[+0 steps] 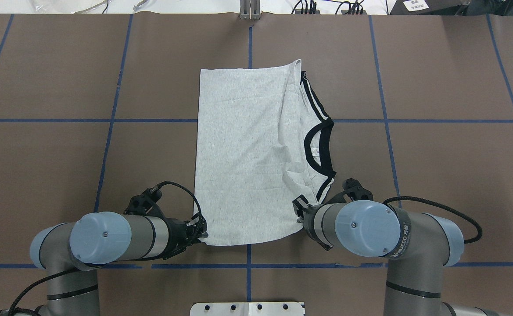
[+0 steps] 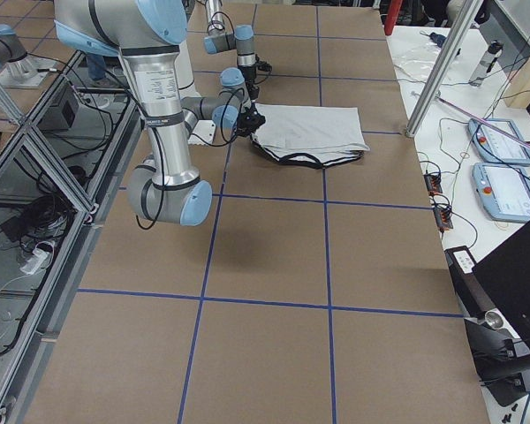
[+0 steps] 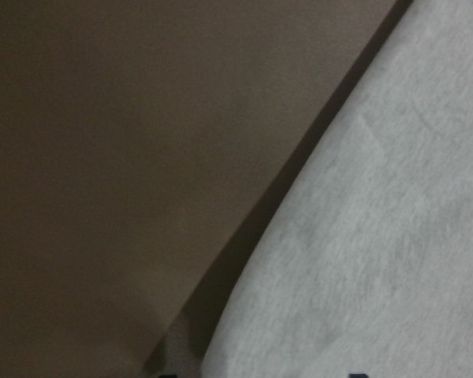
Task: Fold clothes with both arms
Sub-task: 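Move both grippers to the shirt's near edge and grasp its corners, then lift the near edge with both grippers and fold it away from the robot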
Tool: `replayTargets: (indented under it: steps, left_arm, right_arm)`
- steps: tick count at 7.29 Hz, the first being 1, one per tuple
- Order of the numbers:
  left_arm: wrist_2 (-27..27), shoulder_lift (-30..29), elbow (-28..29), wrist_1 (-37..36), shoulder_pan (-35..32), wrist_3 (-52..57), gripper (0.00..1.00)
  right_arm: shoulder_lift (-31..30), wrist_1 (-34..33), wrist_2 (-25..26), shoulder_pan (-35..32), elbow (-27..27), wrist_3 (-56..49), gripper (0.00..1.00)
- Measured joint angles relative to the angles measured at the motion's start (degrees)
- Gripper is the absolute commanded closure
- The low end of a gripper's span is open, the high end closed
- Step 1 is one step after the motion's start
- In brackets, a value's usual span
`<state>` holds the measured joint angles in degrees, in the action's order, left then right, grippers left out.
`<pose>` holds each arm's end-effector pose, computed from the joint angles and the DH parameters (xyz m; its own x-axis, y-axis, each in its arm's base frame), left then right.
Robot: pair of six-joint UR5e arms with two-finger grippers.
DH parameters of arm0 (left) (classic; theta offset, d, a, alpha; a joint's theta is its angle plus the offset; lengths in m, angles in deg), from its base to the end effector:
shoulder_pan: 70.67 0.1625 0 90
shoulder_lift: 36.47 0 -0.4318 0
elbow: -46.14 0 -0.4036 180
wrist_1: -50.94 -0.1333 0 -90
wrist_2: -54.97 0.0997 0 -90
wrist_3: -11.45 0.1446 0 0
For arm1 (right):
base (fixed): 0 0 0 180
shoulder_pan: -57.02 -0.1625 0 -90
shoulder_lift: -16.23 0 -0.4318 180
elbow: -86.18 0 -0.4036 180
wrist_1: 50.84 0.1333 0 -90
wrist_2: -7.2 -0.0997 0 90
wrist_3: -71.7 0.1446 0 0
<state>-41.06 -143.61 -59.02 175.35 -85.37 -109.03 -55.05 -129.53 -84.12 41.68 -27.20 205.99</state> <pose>0.5890 -0.2766 0.3247 0.2489 -0.5868 -0.7705 0.3310 0.7992 -0.5017 -0.5573 -0.2876 0.3070 0.2393 0.7895 0.5652 -0.5780 0.5835 -0.5705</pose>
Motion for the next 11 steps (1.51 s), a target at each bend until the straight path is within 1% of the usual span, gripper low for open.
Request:
replayTargets:
  steps: [1, 2, 3, 4, 6, 7, 8, 9, 10, 11]
  left_arm:
    - [0.0, 0.0, -0.5, -0.6, -0.2, 0.1, 1.00]
    - [0.0, 0.9, -2.3, -0.8, -0.2, 0.1, 1.00]
    - [-0.1, 2.7, -5.5, -0.9, -0.1, 0.1, 1.00]
    - [-0.1, 4.2, -8.8, -1.0, 0.4, 0.1, 1.00]
    - [-0.4, 5.5, -14.7, -2.6, 1.9, -0.1, 1.00]
    - [-0.8, 5.4, -18.3, -5.5, 2.2, -0.2, 1.00]
    - [-1.9, 4.7, -21.5, -9.1, 1.9, 0.0, 1.00]
    - [-3.2, 3.2, -22.6, -11.7, 0.0, 1.1, 1.00]
    - [-4.1, 0.3, -21.5, -13.6, -4.4, 3.9, 1.00]
    - [-4.7, -3.1, -18.3, -14.7, -8.9, 7.5, 1.00]
  right_arm:
    - [-0.1, 0.0, 0.0, 0.0, -0.1, 0.0, 1.00]
    - [-0.4, 0.0, 0.0, 0.0, -0.4, 0.0, 1.00]
    - [-1.0, 0.0, 0.0, 0.3, -1.0, 0.0, 1.00]
    - [-2.4, 0.0, 0.0, 1.2, -2.8, 0.0, 1.00]
    - [-7.0, 0.0, 0.0, 4.3, -9.0, 1.6, 1.00]
    - [-8.4, 0.0, 0.0, 5.0, -12.2, 2.8, 1.00]
    - [-8.9, -0.2, -0.1, 4.3, -14.7, 3.4, 1.00]
    - [-8.6, -0.4, -1.2, 1.7, -15.8, 3.5, 1.00]
    - [-7.2, -0.5, -4.7, -3.4, -14.9, 2.8, 1.00]
    - [-4.1, -0.6, -9.3, -9.2, -11.7, 1.5, 1.00]
